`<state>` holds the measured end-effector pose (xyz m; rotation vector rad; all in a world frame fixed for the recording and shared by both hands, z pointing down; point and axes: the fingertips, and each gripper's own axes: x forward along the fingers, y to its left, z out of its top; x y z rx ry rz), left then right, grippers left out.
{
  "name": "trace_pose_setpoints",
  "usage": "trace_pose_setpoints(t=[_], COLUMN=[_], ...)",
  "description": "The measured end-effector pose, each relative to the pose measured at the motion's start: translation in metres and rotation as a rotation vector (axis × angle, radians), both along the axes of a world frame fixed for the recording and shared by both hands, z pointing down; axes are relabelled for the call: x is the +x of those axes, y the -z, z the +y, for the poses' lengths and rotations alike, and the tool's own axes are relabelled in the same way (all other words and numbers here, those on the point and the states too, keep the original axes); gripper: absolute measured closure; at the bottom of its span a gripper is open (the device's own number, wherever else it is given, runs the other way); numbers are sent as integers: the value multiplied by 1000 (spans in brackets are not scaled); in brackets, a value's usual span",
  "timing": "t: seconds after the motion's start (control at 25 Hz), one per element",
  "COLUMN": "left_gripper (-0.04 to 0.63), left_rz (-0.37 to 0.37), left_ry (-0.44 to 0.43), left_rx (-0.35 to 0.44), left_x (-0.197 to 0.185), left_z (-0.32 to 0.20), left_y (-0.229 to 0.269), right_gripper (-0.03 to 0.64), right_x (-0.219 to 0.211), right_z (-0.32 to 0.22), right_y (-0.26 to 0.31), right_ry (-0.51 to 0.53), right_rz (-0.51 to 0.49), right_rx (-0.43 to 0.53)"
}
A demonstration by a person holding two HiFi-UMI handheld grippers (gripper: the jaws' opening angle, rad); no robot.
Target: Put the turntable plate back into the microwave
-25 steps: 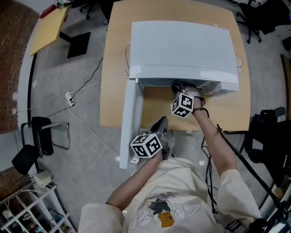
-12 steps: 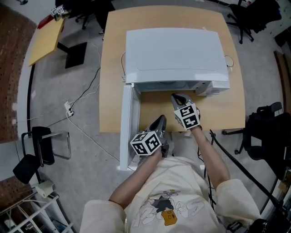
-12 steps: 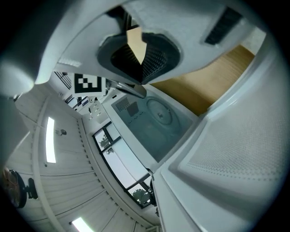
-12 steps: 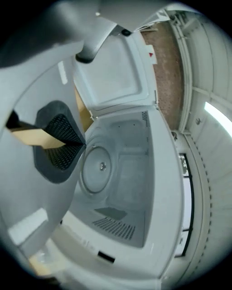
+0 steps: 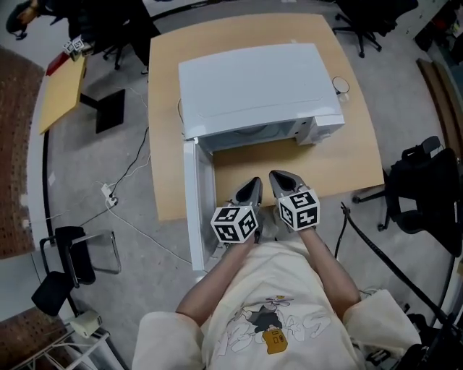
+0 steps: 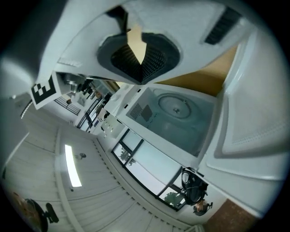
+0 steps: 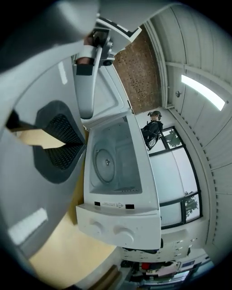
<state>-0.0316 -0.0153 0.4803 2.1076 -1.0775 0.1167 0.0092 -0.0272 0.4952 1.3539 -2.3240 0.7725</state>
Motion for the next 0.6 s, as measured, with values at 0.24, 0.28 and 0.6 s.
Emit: trace_pose_setpoints(t=[0.24,0.28,0.6], left_gripper=[598,598,598], left_rz=[-112,-123,-158], left_ry=[-54,-57,-75], left_rx=[48,48,66], left_x=[4,4,6], left_z=[6,7,13], left_y=[-7,-8,-8], right_gripper=[612,612,612], right_x=[9,11,10], right_z=[13,14,25], right_y=[2,3,4], right_ry=[-33,-41,-42], right_rz=[-6,-16,-20], right_rx=[7,11,6])
